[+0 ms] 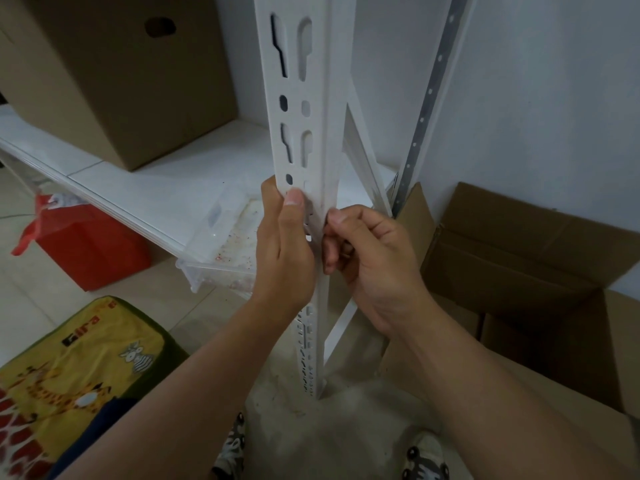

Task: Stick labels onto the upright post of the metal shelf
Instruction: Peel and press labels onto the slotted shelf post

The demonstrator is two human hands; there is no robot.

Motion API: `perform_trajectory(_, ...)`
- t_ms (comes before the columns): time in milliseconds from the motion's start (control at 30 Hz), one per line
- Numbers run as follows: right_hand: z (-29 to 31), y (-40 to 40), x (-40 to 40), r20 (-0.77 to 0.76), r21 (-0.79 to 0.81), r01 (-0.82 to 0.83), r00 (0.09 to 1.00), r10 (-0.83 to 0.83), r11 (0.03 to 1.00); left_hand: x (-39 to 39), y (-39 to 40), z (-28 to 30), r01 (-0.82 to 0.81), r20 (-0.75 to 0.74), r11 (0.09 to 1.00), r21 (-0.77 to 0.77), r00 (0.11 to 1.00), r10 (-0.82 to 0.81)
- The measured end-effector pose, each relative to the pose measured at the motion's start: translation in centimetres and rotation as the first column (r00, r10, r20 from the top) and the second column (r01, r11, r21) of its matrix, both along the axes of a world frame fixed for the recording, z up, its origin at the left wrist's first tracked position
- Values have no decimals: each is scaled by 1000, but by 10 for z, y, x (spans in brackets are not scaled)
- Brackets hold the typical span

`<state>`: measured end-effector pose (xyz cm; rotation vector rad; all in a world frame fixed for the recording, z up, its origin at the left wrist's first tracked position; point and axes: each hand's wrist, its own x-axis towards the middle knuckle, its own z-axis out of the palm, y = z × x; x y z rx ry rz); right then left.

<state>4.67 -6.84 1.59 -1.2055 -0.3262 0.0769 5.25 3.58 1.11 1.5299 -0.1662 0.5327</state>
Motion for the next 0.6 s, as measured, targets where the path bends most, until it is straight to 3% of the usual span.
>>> perform_trajectory(600,0,2,-3,-2,-30,55,998,-55,998,1,2,-2,-3,31,998,57,1000,1)
